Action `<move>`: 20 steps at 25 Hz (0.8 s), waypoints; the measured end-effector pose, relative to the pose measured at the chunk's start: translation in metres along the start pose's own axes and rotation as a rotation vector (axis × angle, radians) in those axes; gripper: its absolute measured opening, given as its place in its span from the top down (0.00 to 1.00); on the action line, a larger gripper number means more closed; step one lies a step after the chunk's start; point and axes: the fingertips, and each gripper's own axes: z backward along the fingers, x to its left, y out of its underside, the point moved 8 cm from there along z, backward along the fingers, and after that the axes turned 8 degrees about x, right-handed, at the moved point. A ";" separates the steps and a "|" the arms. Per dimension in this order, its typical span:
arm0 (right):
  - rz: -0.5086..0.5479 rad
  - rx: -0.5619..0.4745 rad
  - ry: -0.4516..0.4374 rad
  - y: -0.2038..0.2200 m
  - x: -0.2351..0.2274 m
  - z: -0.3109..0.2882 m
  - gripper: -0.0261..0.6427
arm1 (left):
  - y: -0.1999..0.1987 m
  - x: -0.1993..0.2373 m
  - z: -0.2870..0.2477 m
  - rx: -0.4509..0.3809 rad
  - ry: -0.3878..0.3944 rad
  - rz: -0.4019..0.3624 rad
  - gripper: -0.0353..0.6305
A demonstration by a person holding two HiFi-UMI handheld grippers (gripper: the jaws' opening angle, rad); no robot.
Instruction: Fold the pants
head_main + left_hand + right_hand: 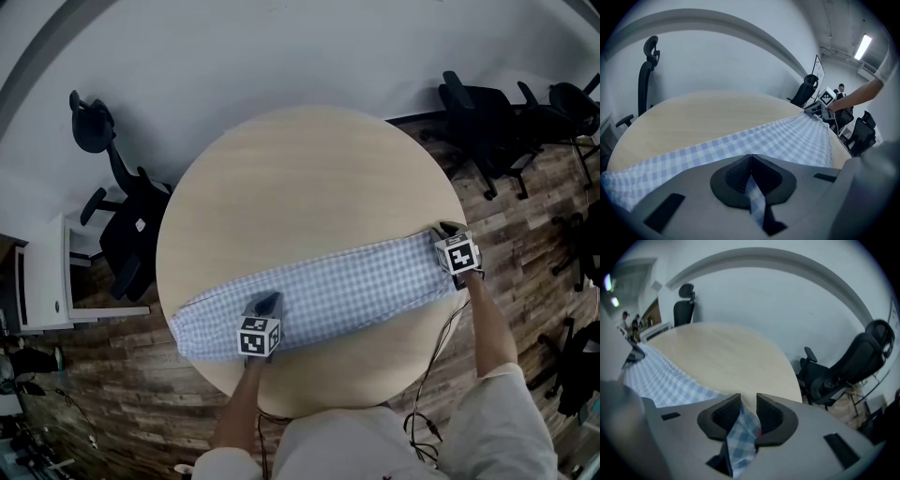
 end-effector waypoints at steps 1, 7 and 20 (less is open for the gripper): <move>-0.082 -0.051 -0.013 0.000 -0.009 0.009 0.78 | 0.000 0.000 -0.001 0.002 0.002 -0.004 0.90; -0.524 -0.182 -0.058 0.048 -0.060 0.060 0.74 | -0.002 0.000 -0.002 0.008 0.007 -0.035 0.90; -0.626 -0.122 -0.055 0.132 -0.031 0.073 0.64 | -0.009 -0.026 -0.004 0.023 0.022 -0.113 0.90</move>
